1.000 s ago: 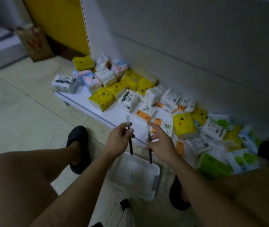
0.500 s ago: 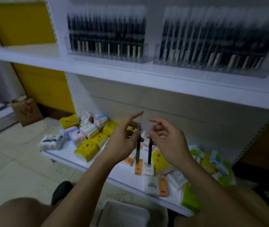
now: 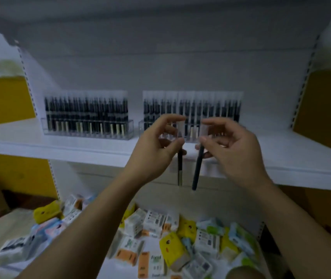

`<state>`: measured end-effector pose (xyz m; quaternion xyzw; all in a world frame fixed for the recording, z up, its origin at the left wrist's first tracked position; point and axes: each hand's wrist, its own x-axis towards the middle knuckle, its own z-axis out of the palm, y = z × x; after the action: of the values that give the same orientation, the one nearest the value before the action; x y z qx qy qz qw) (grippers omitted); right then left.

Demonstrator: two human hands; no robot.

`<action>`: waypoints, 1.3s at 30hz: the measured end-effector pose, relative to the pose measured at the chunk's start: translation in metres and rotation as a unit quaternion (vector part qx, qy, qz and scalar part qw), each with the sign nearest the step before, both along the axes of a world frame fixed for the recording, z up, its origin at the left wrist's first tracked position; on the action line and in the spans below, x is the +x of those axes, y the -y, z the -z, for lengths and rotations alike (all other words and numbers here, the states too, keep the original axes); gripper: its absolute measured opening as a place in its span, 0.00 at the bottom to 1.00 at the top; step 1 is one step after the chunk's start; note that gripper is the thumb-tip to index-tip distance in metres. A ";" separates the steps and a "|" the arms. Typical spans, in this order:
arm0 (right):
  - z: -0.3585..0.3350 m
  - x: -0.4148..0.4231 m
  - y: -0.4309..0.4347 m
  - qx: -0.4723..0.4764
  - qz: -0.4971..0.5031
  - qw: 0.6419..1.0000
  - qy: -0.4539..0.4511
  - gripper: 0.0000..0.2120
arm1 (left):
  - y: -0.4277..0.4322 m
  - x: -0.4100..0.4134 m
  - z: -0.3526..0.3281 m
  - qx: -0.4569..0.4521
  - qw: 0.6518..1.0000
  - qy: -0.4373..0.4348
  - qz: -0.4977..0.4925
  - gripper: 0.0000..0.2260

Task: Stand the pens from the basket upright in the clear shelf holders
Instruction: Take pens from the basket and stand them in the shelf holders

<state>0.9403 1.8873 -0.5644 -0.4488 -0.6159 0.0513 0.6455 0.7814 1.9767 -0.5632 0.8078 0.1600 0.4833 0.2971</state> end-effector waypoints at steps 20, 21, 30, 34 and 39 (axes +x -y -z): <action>-0.090 0.145 -0.052 0.067 0.204 0.977 0.012 0.10 | -0.036 0.159 -0.096 0.056 0.997 0.044 0.014 0.10; -0.090 0.150 -0.058 0.064 0.202 0.977 0.009 0.09 | -0.039 0.164 -0.096 0.072 0.997 0.039 0.000 0.09; -0.083 0.173 -0.083 0.082 0.195 0.977 -0.035 0.10 | -0.063 0.183 -0.103 0.135 0.989 0.043 -0.042 0.09; -0.076 0.173 -0.083 0.090 0.158 0.981 -0.062 0.11 | -0.071 0.188 -0.101 0.129 0.990 0.034 -0.053 0.10; -0.073 0.177 -0.079 0.106 0.147 0.980 -0.076 0.13 | -0.076 0.190 -0.100 0.128 0.989 0.030 -0.065 0.10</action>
<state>1.1176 1.9663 -0.4913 -0.4584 -0.4942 -0.0760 0.7348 0.9710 2.0532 -0.4630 0.8123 0.1400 0.5420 0.1638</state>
